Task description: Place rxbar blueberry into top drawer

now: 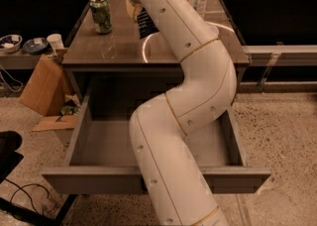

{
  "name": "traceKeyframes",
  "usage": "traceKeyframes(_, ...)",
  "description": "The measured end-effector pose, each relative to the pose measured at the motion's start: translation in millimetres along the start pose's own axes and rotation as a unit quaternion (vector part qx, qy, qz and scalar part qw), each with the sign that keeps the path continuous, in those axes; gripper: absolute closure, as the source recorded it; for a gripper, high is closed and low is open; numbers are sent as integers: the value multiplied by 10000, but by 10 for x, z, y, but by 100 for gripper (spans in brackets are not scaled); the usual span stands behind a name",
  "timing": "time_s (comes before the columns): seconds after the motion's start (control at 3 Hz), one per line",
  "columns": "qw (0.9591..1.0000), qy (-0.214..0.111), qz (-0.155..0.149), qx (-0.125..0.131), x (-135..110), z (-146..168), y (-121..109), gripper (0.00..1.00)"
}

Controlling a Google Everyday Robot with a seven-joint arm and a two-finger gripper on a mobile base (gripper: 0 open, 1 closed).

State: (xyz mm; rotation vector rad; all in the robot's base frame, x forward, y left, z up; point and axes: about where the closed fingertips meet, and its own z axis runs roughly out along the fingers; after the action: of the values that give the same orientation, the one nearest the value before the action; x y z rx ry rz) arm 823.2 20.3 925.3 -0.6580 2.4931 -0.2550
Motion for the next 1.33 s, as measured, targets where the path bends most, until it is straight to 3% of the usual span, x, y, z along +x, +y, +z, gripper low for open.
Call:
traceKeyframes(0.67, 9982, 184, -528, -234, 47, -346, 179, 100)
traceKeyframes(1.33, 9905, 248, -803, -1092, 81, -610, 718, 100)
